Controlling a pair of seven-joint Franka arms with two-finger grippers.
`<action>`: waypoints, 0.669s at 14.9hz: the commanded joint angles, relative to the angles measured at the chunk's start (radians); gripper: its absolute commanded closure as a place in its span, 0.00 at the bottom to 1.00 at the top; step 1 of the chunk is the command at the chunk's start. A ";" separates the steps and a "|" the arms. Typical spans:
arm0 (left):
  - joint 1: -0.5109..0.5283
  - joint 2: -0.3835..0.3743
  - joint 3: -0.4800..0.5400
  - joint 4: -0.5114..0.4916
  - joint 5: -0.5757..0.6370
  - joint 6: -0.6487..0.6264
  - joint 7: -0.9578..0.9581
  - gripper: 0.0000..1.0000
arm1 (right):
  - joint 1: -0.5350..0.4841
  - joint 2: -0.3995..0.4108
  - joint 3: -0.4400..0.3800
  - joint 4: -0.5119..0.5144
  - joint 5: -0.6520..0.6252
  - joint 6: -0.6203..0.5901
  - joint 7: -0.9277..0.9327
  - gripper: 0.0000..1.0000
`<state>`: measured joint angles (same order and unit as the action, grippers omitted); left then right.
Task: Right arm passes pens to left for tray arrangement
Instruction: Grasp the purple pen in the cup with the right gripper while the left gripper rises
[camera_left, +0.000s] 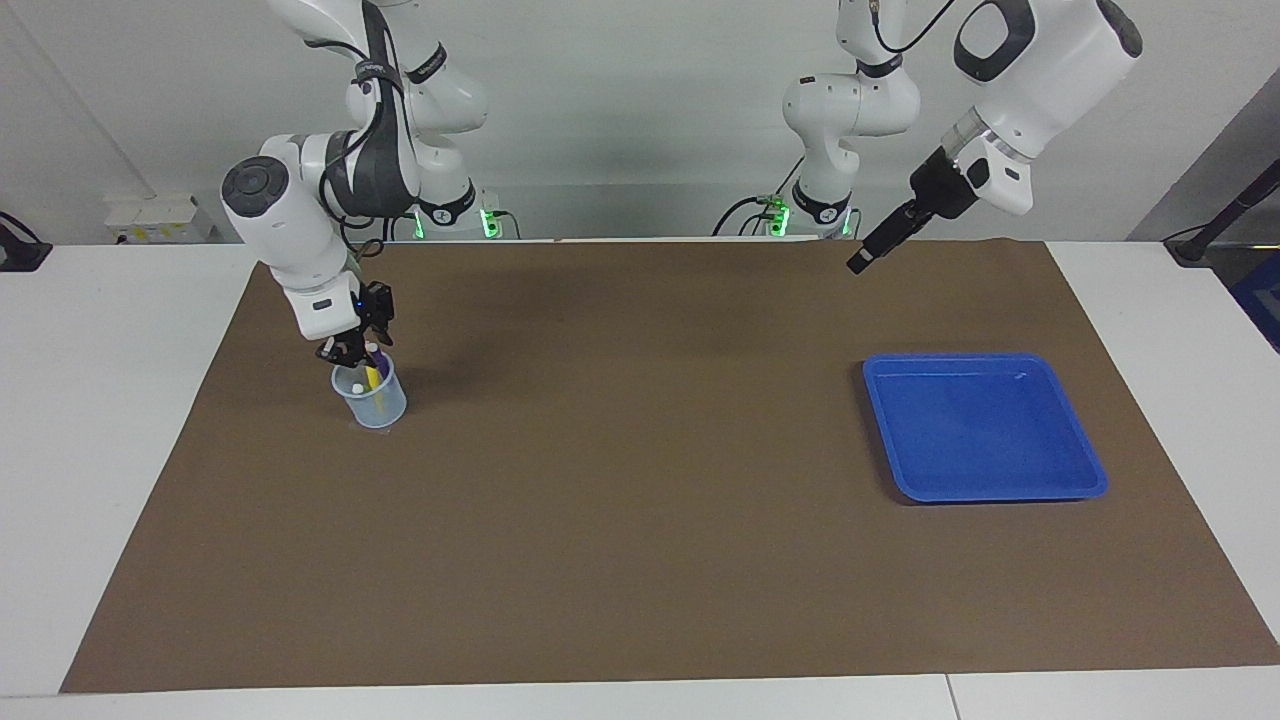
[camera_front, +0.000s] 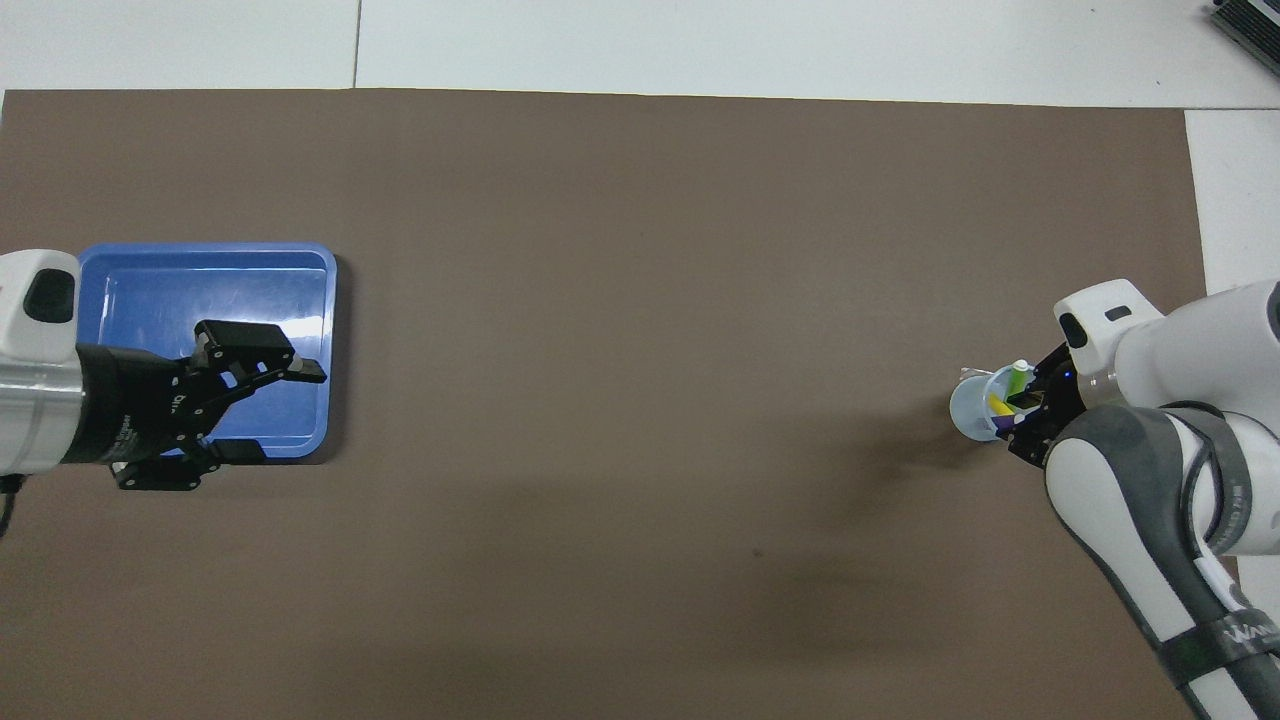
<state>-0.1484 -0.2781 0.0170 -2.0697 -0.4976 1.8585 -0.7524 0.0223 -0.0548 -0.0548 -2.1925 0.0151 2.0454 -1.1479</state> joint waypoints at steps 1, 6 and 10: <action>-0.030 -0.067 0.012 -0.095 -0.083 0.096 -0.132 0.00 | -0.013 -0.025 0.001 -0.029 -0.015 0.021 -0.006 0.79; -0.042 -0.076 0.009 -0.156 -0.216 0.176 -0.251 0.00 | -0.012 -0.017 0.003 -0.017 -0.015 0.019 0.002 1.00; -0.097 -0.075 0.008 -0.236 -0.268 0.298 -0.249 0.00 | -0.012 -0.001 0.001 0.086 -0.015 -0.031 0.004 1.00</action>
<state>-0.1910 -0.3207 0.0152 -2.2360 -0.7373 2.0737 -0.9805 0.0163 -0.0567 -0.0551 -2.1667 0.0128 2.0577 -1.1480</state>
